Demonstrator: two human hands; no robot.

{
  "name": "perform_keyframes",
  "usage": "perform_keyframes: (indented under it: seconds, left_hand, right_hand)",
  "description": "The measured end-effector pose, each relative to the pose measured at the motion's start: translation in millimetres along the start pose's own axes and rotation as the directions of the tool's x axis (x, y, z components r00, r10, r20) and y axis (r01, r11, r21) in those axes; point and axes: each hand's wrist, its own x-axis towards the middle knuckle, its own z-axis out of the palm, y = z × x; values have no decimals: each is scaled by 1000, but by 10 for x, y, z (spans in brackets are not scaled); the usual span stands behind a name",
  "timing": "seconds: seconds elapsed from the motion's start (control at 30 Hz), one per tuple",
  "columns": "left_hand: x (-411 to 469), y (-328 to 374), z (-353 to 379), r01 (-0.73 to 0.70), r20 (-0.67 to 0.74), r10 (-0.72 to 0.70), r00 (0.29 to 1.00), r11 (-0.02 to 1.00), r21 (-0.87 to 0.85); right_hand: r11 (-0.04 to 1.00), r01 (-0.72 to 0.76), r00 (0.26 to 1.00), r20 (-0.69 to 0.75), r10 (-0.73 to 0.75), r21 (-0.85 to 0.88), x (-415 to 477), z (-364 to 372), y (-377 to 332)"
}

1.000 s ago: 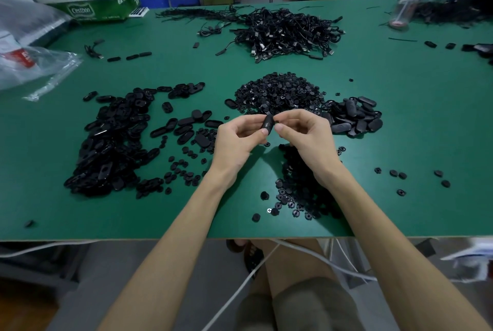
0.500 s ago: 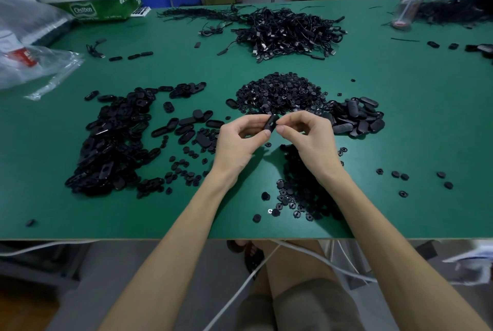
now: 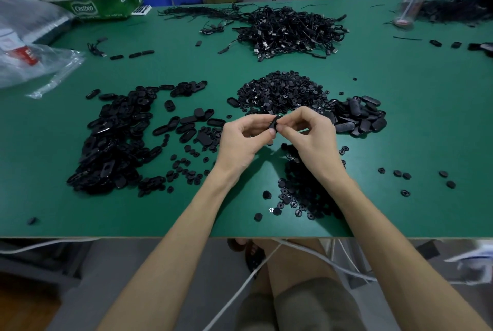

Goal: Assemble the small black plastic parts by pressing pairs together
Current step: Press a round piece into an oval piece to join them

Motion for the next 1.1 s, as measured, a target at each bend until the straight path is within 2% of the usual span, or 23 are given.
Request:
perform_keyframes:
  seconds: [0.27,0.53,0.83,1.1]
  left_hand:
    - [14,-10,-10,30,-22,-32,999,997,-76]
    - [16,7,-33,71,-49,-81,996,981,-178]
    - [7,1,-14,68,-46,-77,996,983,-170]
    - [35,-62,-20,87,-160,-106,981,989,-124]
  right_hand:
    - [987,95,995,-7,-97,-132,-19,31,-30]
    - [989,79,997,-17,-81,-128,-17,46,-49]
    - [981,115,993,-16,-119,-157,-14,56,-29]
    - [986,13,1000,-4,-14,-167,14,37,11]
